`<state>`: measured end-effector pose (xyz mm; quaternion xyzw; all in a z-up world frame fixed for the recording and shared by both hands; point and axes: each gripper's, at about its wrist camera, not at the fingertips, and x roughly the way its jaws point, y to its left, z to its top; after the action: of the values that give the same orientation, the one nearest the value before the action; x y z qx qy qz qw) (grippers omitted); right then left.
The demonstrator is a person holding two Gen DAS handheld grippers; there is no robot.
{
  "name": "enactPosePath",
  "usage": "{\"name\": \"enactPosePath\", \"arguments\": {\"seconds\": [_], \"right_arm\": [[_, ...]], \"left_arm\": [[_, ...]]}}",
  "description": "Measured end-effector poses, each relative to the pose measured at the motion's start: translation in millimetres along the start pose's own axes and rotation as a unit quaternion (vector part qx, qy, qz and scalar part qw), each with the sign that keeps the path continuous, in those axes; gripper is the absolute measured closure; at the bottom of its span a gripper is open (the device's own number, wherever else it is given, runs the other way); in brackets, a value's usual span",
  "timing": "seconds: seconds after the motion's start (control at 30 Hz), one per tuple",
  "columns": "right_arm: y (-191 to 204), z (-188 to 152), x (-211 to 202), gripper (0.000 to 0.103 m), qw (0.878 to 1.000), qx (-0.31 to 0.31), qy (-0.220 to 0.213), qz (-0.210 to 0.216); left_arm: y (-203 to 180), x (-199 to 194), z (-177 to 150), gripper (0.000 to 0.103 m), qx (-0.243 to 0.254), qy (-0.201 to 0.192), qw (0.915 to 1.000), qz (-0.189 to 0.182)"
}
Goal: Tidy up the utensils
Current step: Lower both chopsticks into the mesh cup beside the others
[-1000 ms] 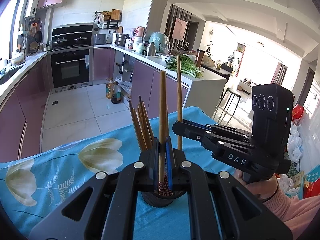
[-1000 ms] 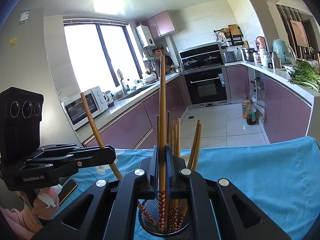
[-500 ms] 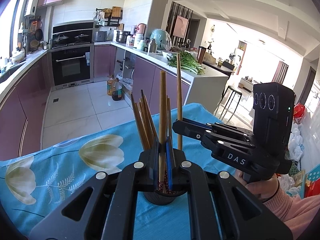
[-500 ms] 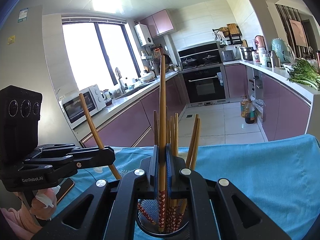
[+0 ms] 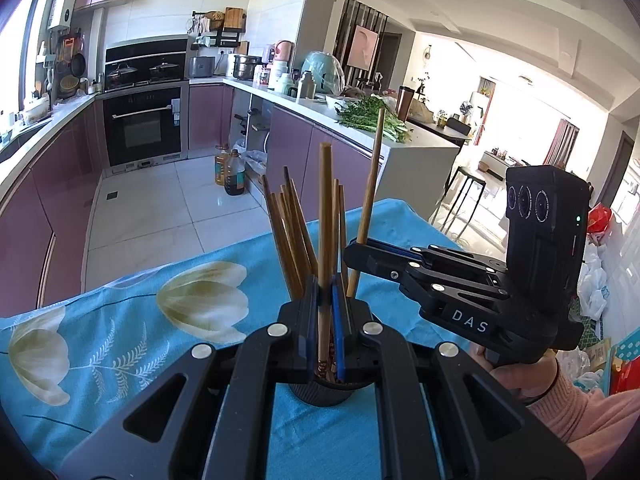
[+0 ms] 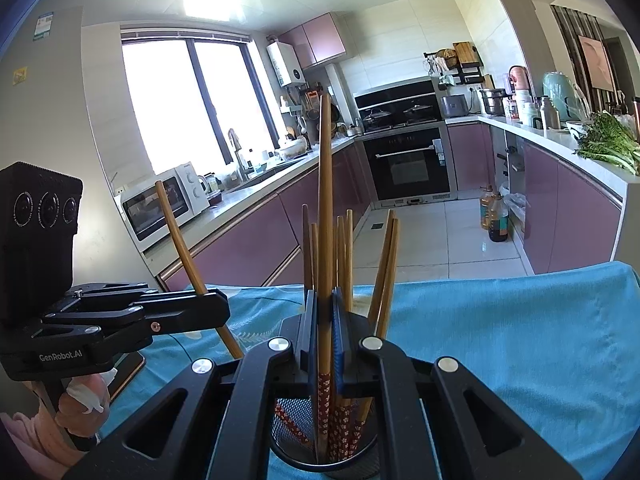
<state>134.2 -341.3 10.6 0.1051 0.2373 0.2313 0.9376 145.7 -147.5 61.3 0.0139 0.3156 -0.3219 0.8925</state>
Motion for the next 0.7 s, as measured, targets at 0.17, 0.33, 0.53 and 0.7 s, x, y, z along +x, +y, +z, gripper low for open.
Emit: {"name": "enactPosePath", "arguments": {"seconds": [0.17,0.33,0.53,0.7], "right_arm": [[1,-1,1,0.097,1.000,0.000,0.004,-0.001],[-1,-3,4,0.097,1.000,0.000,0.011,-0.003],[-2,-7,8,0.097,1.000,0.000,0.022,-0.004],[-2,-10,12,0.097,0.999,-0.001,0.033,-0.004]], "left_arm": [[-1,4,-1,0.096,-0.001,0.006,1.0000,0.001],[-1,9,-2,0.096,-0.001,0.012,0.9999,0.005],[-2,19,-3,0.096,-0.003,0.021,0.9998,0.006],[-1,26,-5,0.096,-0.005,0.030,0.9995,0.008]]}}
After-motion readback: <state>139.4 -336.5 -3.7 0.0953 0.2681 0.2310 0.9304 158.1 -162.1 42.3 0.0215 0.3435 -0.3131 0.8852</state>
